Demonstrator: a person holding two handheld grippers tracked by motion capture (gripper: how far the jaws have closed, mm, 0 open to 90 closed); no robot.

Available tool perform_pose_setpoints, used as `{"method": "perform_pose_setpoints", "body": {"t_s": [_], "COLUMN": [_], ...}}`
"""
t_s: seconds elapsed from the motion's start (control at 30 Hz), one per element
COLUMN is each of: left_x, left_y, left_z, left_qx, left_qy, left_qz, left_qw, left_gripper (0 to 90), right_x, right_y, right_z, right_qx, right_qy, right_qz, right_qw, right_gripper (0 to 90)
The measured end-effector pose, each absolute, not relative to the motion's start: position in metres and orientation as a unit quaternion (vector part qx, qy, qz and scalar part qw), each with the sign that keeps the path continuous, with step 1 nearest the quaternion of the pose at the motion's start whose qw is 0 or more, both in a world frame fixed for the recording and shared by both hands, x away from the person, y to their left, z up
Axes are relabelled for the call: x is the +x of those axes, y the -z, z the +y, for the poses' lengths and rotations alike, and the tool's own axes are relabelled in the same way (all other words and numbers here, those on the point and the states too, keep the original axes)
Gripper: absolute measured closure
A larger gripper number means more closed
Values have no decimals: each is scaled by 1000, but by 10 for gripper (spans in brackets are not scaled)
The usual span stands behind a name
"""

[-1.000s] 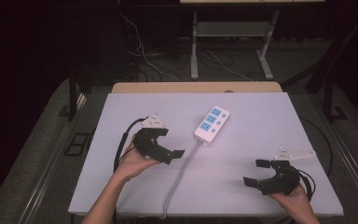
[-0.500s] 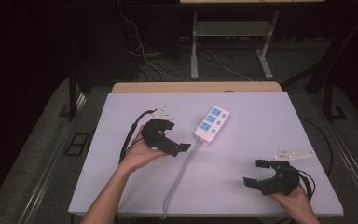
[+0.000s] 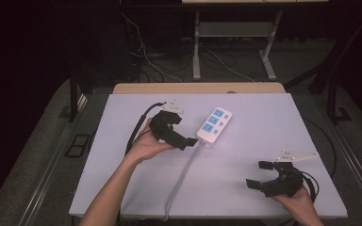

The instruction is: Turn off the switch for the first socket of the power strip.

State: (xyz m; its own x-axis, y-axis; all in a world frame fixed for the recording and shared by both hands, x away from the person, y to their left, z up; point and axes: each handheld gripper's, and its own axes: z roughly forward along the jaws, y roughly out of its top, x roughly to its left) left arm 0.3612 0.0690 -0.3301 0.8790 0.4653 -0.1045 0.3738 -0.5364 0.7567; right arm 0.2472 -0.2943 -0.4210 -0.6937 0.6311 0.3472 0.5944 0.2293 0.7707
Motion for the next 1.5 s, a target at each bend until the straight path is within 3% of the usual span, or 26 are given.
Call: {"method": "perform_pose_setpoints", "body": {"t_s": [1.5], "left_x": [426], "left_y": [325], "left_z": [7], "left_qx": [897], "left_qy": [-47], "left_qz": [211], "left_qw": [385], "left_gripper": [3], "right_x": [248], "right_y": [422], "right_z": [-296], "right_qx": [391], "right_qy": [-483], "right_qz": [784], "right_qw": [17], "right_gripper": [2]}}
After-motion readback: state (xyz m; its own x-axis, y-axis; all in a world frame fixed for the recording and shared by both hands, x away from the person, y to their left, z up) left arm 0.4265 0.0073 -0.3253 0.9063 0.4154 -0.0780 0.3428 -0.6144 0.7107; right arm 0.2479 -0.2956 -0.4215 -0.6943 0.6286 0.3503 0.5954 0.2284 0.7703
